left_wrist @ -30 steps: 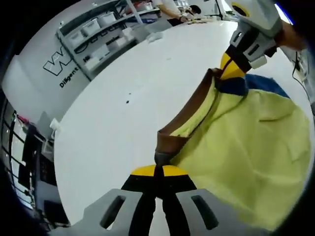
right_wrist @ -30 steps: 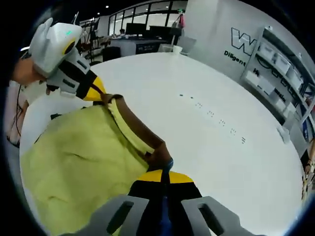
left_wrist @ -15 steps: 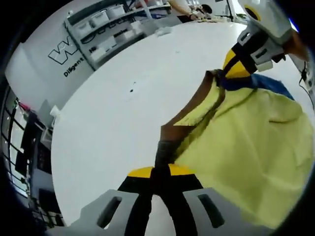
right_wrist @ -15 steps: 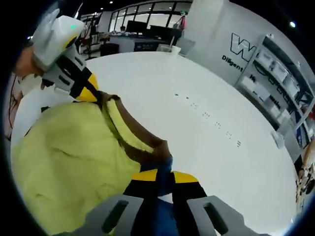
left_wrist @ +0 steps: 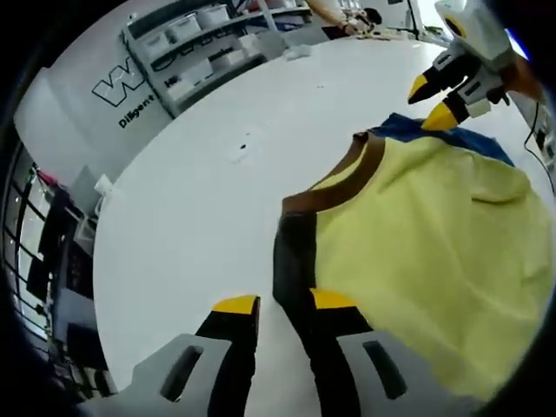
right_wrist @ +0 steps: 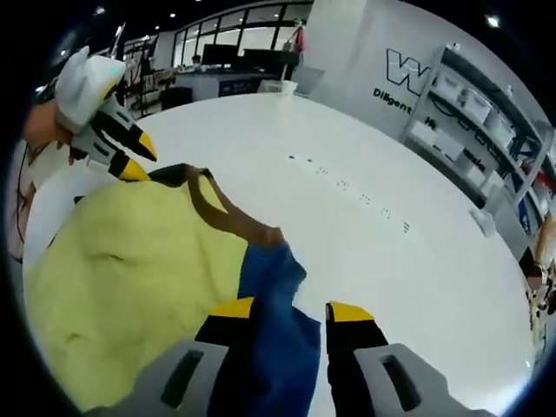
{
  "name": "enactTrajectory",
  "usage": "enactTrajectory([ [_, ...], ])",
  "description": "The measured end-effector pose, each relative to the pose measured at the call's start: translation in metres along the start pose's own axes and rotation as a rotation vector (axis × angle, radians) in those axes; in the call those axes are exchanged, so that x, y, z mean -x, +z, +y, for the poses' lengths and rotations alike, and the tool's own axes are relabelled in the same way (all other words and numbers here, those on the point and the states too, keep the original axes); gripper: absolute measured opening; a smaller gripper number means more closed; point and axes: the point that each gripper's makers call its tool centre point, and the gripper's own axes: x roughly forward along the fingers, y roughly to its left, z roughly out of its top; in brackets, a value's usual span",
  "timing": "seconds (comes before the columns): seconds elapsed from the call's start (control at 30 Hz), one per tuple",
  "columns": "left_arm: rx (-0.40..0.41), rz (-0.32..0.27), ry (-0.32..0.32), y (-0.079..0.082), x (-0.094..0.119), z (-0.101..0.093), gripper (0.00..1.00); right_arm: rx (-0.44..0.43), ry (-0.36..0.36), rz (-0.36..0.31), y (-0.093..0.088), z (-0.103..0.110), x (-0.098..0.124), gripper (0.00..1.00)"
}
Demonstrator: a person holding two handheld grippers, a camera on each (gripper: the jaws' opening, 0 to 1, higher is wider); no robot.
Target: Fold the garment on the visible template until the final outline fits inside the template.
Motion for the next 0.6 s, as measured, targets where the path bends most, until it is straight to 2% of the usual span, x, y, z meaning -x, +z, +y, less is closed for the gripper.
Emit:
enactTrajectory([
  [0.2,0.02,-0.004,0.002,-0.003,0.009,0.004,0.29,0.007,-0.014,-0.003,-0.005,-0.006,0.012,0.28],
  [0.33,0.04,-0.01,0.008,-0.007,0.017,0.008,0.31,-0.012,-0.015,-0.001,-0.009,-0.009,0.019,0.32],
  [0.6,0.079,0.003,0.017,-0.027,0.034,0.015,0.36,-0.036,-0.007,0.006,-0.02,-0.011,0.035,0.39],
])
